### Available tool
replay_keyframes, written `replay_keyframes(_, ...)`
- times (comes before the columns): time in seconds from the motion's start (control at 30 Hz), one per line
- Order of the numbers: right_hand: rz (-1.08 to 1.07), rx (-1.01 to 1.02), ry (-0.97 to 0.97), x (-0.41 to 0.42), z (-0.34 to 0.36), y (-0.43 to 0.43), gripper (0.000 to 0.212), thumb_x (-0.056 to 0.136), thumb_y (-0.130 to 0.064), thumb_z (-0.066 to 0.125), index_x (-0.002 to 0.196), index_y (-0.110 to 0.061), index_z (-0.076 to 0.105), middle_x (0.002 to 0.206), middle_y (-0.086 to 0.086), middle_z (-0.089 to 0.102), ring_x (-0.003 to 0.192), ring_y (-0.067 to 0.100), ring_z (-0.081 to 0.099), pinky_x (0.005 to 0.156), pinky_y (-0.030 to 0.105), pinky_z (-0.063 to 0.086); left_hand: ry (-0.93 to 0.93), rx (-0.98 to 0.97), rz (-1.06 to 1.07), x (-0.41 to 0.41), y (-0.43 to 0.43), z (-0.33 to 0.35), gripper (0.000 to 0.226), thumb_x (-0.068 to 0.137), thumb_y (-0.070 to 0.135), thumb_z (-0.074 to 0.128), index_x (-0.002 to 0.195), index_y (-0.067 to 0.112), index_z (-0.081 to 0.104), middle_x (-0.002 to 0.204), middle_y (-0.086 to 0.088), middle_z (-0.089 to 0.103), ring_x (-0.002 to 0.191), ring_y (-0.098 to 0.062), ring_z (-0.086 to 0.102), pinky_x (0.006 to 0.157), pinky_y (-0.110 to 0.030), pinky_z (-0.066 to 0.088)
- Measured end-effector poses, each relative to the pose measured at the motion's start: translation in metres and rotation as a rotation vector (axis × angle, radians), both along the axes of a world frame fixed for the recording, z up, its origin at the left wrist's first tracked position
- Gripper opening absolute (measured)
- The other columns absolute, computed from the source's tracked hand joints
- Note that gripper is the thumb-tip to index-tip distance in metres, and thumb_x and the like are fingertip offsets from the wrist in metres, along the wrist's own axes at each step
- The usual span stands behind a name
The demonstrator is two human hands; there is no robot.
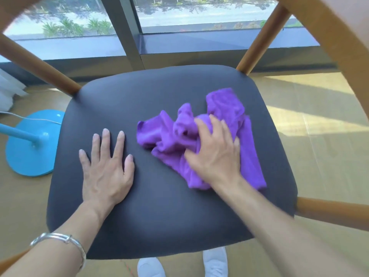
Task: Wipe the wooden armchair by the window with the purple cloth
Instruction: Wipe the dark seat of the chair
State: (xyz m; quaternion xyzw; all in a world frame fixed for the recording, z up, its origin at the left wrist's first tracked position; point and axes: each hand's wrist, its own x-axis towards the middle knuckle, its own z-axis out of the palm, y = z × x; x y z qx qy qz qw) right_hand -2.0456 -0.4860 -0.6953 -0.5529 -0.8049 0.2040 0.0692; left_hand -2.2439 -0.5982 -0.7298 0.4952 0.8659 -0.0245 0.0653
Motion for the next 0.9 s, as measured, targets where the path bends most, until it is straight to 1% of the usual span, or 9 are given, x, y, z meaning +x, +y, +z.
replay_keyframes(0.03, -0.006, -0.005, -0.028, -0.002, 0.0, 0.028, 0.07, 0.079, -0.037, 0.065, 0.142, -0.029, 0.038, 0.153, 0.007, 0.029, 0.143, 0.032, 0.024, 0.107, 0.056, 0.029, 0.001, -0.002, 0.0, 0.0, 0.0, 0.0, 0.068, 0.087, 0.048, 0.012, 0.148, 0.02, 0.021, 0.155, -0.013, 0.016, 0.143, -0.031, 0.008, 0.11, -0.06, 0.01)
replay_keyframes(0.07, -0.015, 0.009, -0.051, -0.005, 0.0, 0.055, 0.069, 0.079, -0.037, 0.064, 0.142, -0.029, 0.037, 0.152, 0.006, 0.029, 0.142, 0.03, 0.024, 0.107, 0.055, 0.03, 0.003, -0.006, -0.001, -0.001, -0.001, 0.0, 0.067, 0.087, 0.048, 0.012, 0.148, 0.02, 0.021, 0.155, -0.013, 0.016, 0.143, -0.031, 0.008, 0.11, -0.06, 0.011)
replay_keyframes(0.17, -0.075, 0.049, -0.061, -0.002, 0.003, 0.12, 0.065, 0.078, -0.037, 0.062, 0.138, -0.028, 0.041, 0.143, 0.009, 0.039, 0.133, 0.032, 0.036, 0.102, 0.054, 0.036, 0.011, -0.013, -0.001, -0.002, -0.003, 0.0, 0.067, 0.087, 0.047, 0.012, 0.148, 0.021, 0.02, 0.155, -0.013, 0.017, 0.143, -0.031, 0.009, 0.11, -0.059, 0.011)
replay_keyframes(0.27, -0.106, 0.04, -0.02, 0.015, 0.001, 0.144, 0.064, 0.078, -0.038, 0.06, 0.138, -0.03, 0.04, 0.138, 0.011, 0.042, 0.127, 0.034, 0.043, 0.1, 0.053, 0.041, 0.001, -0.01, -0.003, -0.001, -0.002, -0.001, 0.066, 0.088, 0.047, 0.013, 0.148, 0.022, 0.02, 0.155, -0.012, 0.017, 0.143, -0.031, 0.009, 0.11, -0.059, 0.011)
replay_keyframes(0.4, -0.095, 0.092, 0.006, 0.038, -0.002, 0.12, 0.057, 0.074, -0.037, 0.062, 0.129, -0.03, 0.046, 0.134, 0.009, 0.046, 0.122, 0.035, 0.047, 0.094, 0.052, 0.044, -0.001, -0.008, -0.001, -0.001, -0.001, -0.001, 0.065, 0.088, 0.047, 0.014, 0.148, 0.023, 0.02, 0.155, -0.011, 0.018, 0.143, -0.029, 0.009, 0.11, -0.059, 0.01)
replay_keyframes(0.53, -0.141, 0.083, -0.026, 0.055, -0.005, 0.088, 0.064, 0.073, -0.039, 0.065, 0.133, -0.029, 0.046, 0.139, 0.008, 0.044, 0.126, 0.034, 0.043, 0.096, 0.052, 0.042, -0.003, -0.035, 0.001, 0.0, 0.001, 0.001, 0.066, 0.087, 0.047, 0.014, 0.148, 0.022, 0.02, 0.155, -0.012, 0.018, 0.143, -0.029, 0.008, 0.109, -0.059, 0.011)
replay_keyframes(0.7, -0.145, 0.051, -0.059, 0.064, -0.003, 0.066, 0.065, 0.075, -0.04, 0.064, 0.136, -0.029, 0.045, 0.142, 0.006, 0.042, 0.133, 0.031, 0.037, 0.098, 0.054, 0.04, -0.019, -0.095, -0.023, 0.003, 0.004, 0.008, 0.067, 0.086, 0.043, 0.018, 0.144, 0.012, 0.03, 0.15, -0.02, 0.025, 0.138, -0.039, 0.018, 0.1, -0.068, 0.021)
replay_keyframes(0.83, -0.132, 0.046, -0.052, 0.079, -0.003, 0.035, 0.066, 0.073, -0.043, 0.061, 0.135, -0.028, 0.047, 0.139, 0.006, 0.044, 0.134, 0.032, 0.036, 0.095, 0.057, 0.042, -0.041, -0.111, -0.031, 0.014, -0.001, 0.01, 0.066, 0.089, 0.041, 0.017, 0.142, 0.004, 0.029, 0.148, -0.024, 0.024, 0.136, -0.043, 0.019, 0.097, -0.07, 0.024)
replay_keyframes(0.9, -0.131, 0.037, -0.047, 0.088, -0.003, 0.016, 0.067, 0.072, -0.042, 0.064, 0.135, -0.027, 0.048, 0.14, 0.008, 0.046, 0.135, 0.034, 0.037, 0.093, 0.058, 0.043, -0.062, -0.115, -0.049, 0.03, -0.008, 0.011, 0.066, 0.091, 0.042, 0.018, 0.141, 0.001, 0.028, 0.148, -0.026, 0.024, 0.135, -0.044, 0.02, 0.096, -0.07, 0.024)
